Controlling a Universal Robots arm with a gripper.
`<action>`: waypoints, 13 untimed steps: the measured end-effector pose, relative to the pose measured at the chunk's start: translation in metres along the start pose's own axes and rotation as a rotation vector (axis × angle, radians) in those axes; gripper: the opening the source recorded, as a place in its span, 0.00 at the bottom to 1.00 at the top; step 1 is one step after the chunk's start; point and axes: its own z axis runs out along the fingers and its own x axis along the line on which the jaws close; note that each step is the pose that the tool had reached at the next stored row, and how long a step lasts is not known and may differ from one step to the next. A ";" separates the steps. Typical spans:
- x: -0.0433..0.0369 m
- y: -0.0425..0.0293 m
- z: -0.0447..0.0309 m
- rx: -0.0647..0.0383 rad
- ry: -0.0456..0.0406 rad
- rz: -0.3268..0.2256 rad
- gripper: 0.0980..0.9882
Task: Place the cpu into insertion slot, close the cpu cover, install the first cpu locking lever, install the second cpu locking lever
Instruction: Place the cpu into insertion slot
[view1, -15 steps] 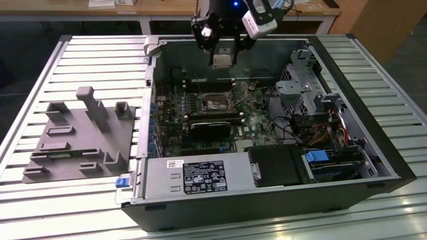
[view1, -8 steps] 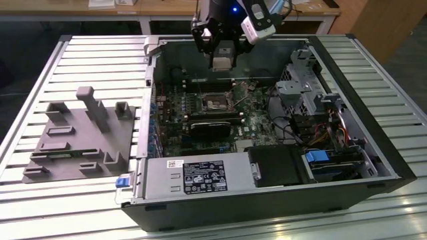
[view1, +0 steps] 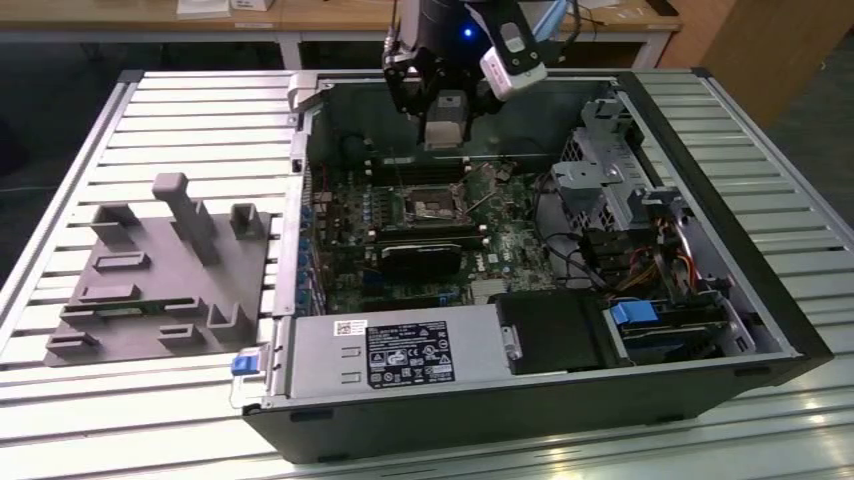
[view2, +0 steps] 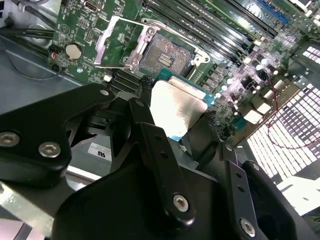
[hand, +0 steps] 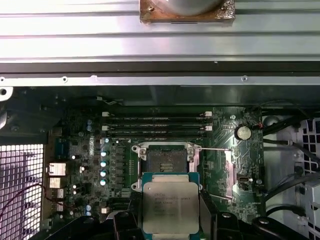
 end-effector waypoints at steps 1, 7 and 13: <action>-0.0001 -0.0001 0.0014 0.001 0.0000 0.000 0.49; -0.0002 -0.0009 0.0088 0.004 -0.0002 0.000 0.49; -0.0003 -0.0015 0.0146 0.006 -0.0003 0.000 0.49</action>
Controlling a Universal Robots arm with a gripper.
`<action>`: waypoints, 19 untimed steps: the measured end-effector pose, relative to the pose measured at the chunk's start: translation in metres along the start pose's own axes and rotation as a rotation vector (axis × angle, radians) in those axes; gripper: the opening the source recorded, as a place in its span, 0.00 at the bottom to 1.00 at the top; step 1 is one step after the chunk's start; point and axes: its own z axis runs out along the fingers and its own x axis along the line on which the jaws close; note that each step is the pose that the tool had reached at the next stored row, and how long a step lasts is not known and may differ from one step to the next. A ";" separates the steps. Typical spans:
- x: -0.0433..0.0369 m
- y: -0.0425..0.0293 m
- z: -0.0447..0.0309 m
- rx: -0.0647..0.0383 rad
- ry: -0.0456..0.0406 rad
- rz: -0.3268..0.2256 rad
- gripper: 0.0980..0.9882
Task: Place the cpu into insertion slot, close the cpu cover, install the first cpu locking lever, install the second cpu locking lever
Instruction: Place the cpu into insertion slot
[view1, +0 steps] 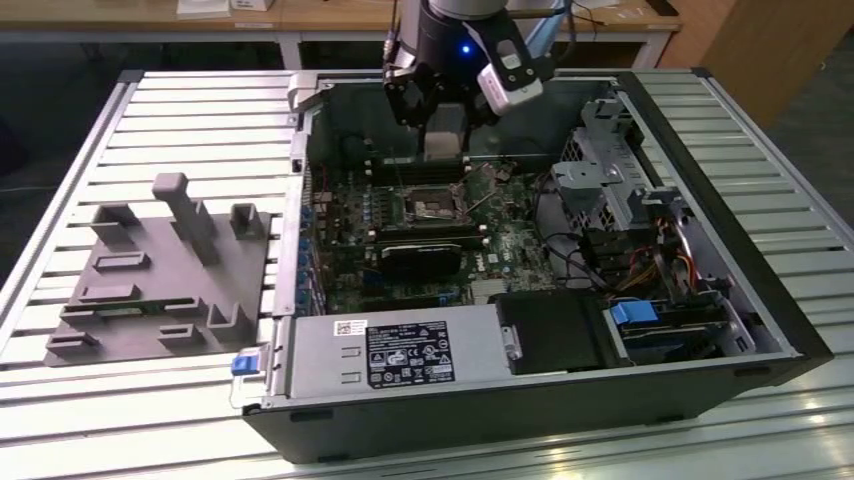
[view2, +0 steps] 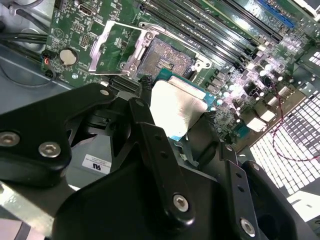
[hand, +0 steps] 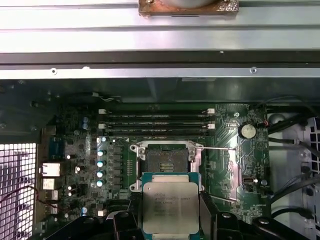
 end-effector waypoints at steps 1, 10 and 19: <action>0.0000 -0.0001 0.0010 0.000 0.0000 0.000 0.49; -0.0002 -0.0012 0.0121 0.000 -0.0002 0.000 0.49; -0.0004 -0.0022 0.0222 0.000 -0.0001 0.000 0.49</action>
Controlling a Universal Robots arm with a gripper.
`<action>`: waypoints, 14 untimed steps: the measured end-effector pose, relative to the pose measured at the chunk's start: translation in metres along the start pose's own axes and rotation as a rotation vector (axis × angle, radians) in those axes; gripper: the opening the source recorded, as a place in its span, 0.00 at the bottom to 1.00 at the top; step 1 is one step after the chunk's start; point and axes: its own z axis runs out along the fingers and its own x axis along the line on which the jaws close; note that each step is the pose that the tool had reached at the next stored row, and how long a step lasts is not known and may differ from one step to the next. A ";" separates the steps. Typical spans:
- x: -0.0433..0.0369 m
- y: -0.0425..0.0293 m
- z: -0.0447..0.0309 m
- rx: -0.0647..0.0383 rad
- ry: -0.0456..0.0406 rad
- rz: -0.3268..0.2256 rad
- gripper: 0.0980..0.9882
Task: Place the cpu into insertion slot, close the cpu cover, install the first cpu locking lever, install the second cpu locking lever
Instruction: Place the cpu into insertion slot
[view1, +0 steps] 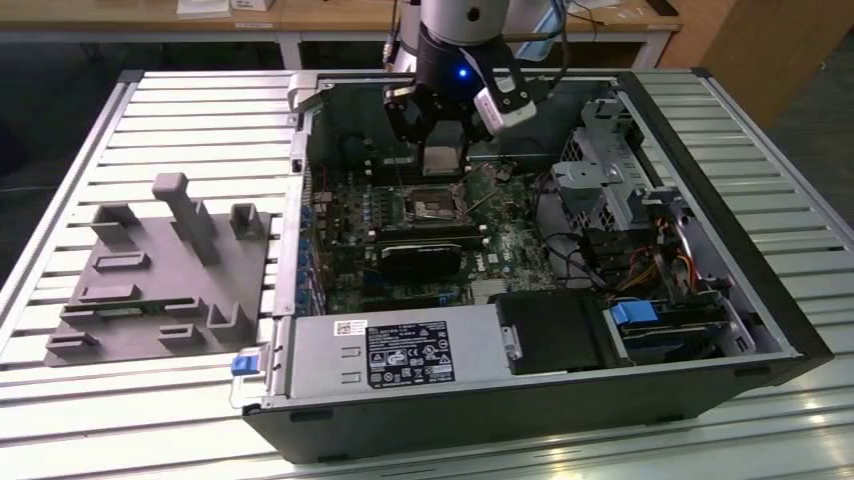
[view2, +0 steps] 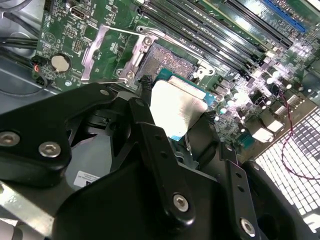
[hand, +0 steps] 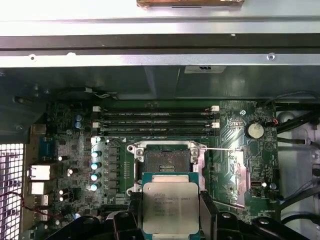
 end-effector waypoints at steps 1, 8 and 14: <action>0.0000 -0.0001 0.0008 0.000 -0.0001 0.000 0.49; -0.0001 -0.0007 0.0070 0.000 -0.0014 0.000 0.49; -0.0002 -0.0013 0.0134 0.000 -0.0030 0.001 0.49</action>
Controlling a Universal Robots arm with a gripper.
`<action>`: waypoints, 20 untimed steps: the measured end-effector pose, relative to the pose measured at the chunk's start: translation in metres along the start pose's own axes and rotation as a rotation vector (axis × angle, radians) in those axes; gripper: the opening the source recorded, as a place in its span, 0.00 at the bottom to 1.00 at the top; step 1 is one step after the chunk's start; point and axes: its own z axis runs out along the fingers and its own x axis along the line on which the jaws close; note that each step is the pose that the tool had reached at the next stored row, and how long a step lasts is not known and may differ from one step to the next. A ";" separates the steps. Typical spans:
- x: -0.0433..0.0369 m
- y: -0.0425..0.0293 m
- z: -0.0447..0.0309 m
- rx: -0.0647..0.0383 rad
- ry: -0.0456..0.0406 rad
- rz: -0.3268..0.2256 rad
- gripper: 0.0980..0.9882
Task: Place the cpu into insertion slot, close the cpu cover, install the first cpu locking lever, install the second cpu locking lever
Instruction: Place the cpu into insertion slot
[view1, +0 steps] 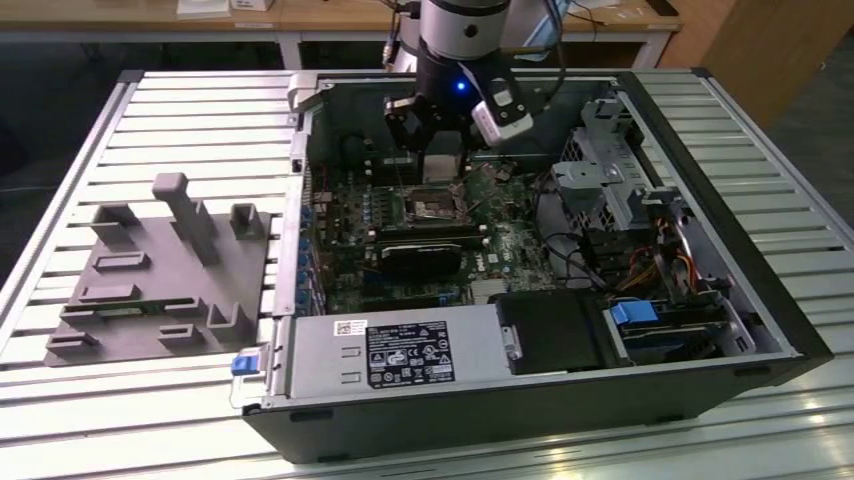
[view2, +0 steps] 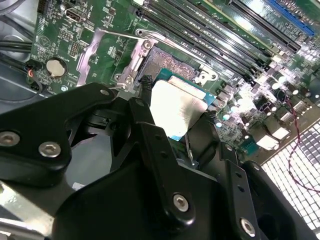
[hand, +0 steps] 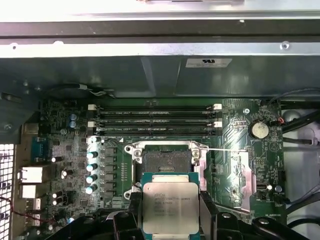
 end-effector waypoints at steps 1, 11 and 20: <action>0.0000 -0.0001 0.0007 0.000 -0.0004 0.002 0.49; -0.0001 -0.0006 0.0053 -0.002 -0.0139 0.141 0.49; -0.0001 -0.0007 0.0073 -0.005 -0.0300 0.304 0.49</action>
